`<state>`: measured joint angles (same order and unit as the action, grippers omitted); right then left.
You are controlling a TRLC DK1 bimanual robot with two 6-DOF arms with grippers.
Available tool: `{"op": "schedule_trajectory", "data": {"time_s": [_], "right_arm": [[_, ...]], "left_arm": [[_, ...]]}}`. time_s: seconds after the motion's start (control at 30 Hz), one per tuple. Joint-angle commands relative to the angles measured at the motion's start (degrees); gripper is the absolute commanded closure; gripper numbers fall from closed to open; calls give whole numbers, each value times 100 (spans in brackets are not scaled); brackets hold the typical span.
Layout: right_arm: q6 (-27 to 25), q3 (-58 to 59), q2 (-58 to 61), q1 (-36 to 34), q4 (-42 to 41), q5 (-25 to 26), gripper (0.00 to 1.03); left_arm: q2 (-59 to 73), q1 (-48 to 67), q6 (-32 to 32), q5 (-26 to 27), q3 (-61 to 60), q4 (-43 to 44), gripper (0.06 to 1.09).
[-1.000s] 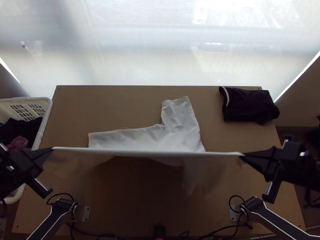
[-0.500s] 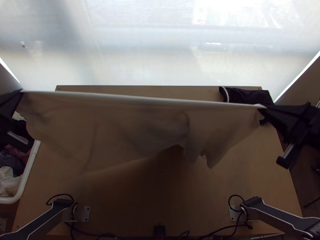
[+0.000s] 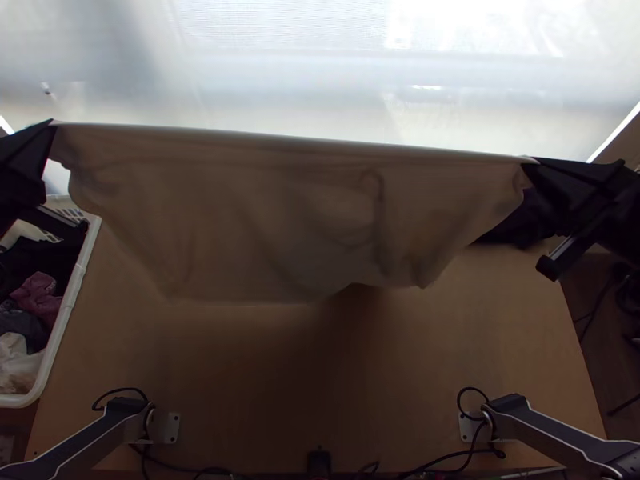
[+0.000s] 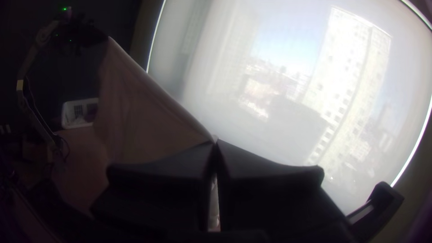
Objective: Fold the t-shirt
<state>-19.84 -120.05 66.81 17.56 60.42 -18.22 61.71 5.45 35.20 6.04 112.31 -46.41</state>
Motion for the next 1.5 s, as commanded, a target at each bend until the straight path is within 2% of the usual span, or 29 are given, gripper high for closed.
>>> {"op": "schedule_trajectory", "data": {"time_s": [0.0, 0.37, 0.6, 0.7, 0.87, 1.07, 1.27, 1.47], "right_arm": [[182, 579, -475, -148, -242, 2, 100], [322, 474, -1372, -280, 5, -6, 100], [437, -704, -1187, -306, 426, -15, 100], [428, -484, -1064, -315, 374, -15, 100], [366, 1133, -1003, -411, -558, 11, 100], [-20, 2442, -317, -737, -1683, 2, 100], [-29, 2697, 816, -772, -2676, 2, 100], [24, 2627, 2056, -798, -3265, -6, 100]], "left_arm": [[-450, 105, -330, 2, -333, 106, 105], [-1337, -71, -585, -7, -192, -456, 105], [-1416, -238, -611, 2, 159, -606, 105], [-1258, -203, -593, 37, 45, -571, 105], [-1065, -167, -92, 37, -1001, 273, 105], [-502, -150, 497, 46, -2161, 1697, 105], [596, -387, 637, 160, -2609, 2725, 105], [1879, -457, 303, 512, -2618, 3244, 105]]}}
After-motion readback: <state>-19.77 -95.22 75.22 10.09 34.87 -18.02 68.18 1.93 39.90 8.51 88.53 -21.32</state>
